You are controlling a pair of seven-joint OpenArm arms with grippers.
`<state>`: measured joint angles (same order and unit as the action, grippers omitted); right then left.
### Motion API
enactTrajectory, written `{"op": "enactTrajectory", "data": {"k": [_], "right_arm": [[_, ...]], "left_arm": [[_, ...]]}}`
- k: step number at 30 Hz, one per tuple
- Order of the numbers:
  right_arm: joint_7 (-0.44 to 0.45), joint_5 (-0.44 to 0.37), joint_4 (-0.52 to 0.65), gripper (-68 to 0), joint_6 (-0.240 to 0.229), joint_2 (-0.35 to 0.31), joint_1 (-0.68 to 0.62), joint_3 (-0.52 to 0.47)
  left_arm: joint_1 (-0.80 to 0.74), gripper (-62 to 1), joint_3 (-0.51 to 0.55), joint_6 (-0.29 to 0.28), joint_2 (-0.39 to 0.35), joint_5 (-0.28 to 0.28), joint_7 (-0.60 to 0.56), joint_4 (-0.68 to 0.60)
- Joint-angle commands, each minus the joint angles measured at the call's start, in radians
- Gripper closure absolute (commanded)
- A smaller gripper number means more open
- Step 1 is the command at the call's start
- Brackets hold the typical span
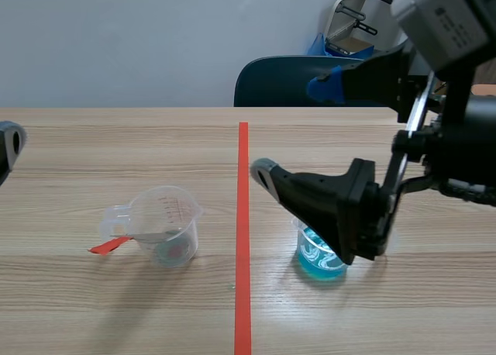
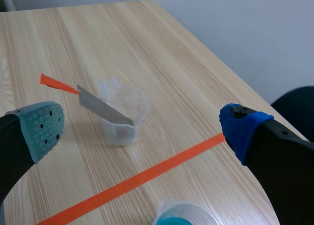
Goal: Do the redox reaction experiment
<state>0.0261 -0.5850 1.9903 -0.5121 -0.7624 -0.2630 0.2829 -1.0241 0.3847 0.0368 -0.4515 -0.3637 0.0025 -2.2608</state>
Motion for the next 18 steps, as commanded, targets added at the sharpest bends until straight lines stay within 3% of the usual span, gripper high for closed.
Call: {"op": "enactTrajectory", "data": {"k": [1,18], "right_arm": [[0.024,-0.016,0.014,-67.9,0.009,-0.016,-0.024,-0.034],[0.026,-0.084,0.066,-67.9,0.041,-0.007,-0.365,-0.446]], "left_arm": [[0.012,-62.3,-0.002,-0.006,0.002,0.014,-0.004,-0.013],[0.042,-62.3,-0.002,-0.005,0.002,0.019,-0.005,-0.013]]}}
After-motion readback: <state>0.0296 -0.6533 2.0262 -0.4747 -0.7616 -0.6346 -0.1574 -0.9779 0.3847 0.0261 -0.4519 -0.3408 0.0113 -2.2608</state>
